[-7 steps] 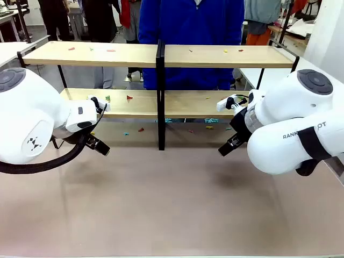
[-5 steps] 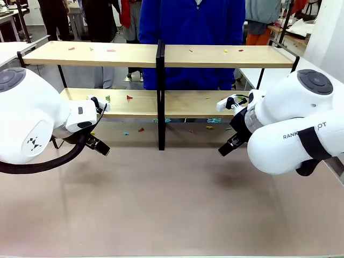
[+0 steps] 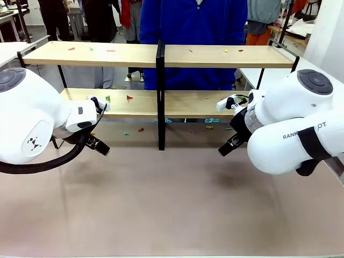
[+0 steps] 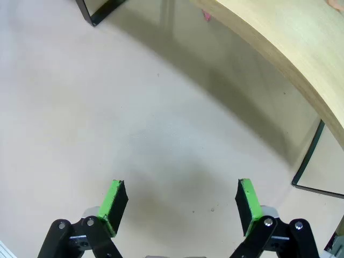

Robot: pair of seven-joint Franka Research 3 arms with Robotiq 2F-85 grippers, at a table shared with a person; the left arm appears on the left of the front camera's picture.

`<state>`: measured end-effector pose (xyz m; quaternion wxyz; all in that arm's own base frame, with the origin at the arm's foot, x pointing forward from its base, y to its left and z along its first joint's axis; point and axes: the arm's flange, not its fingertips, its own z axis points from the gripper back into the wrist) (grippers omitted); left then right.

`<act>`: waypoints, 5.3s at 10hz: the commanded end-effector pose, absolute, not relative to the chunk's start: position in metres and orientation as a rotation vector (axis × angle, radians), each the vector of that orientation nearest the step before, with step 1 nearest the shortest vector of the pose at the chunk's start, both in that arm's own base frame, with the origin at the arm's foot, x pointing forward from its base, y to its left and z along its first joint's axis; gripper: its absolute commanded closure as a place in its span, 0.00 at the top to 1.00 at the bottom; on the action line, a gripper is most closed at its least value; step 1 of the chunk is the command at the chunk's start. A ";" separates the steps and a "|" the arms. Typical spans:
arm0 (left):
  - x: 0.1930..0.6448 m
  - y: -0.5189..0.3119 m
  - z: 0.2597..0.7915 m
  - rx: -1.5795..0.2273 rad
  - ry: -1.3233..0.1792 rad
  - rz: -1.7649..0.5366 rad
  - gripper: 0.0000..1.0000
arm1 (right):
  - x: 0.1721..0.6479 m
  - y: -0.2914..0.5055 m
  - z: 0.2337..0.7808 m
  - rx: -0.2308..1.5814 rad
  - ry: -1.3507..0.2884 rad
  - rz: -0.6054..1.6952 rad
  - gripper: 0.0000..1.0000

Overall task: Clean the shelves.
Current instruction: Pick up the Duster when the human hands it over.

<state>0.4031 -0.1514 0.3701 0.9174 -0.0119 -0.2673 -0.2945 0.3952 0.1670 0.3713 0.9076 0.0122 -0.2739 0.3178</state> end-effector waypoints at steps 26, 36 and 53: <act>0.199 -0.003 0.563 -0.332 -1.124 -0.663 1.00 | 0.245 0.034 0.629 0.200 -1.077 0.683 1.00; 0.235 0.020 0.650 -0.321 -1.076 -0.670 1.00 | 0.252 0.025 0.651 0.271 -1.088 0.486 1.00; 0.235 0.020 0.650 -0.321 -1.076 -0.670 1.00 | 0.390 0.042 0.718 0.715 -0.696 0.015 1.00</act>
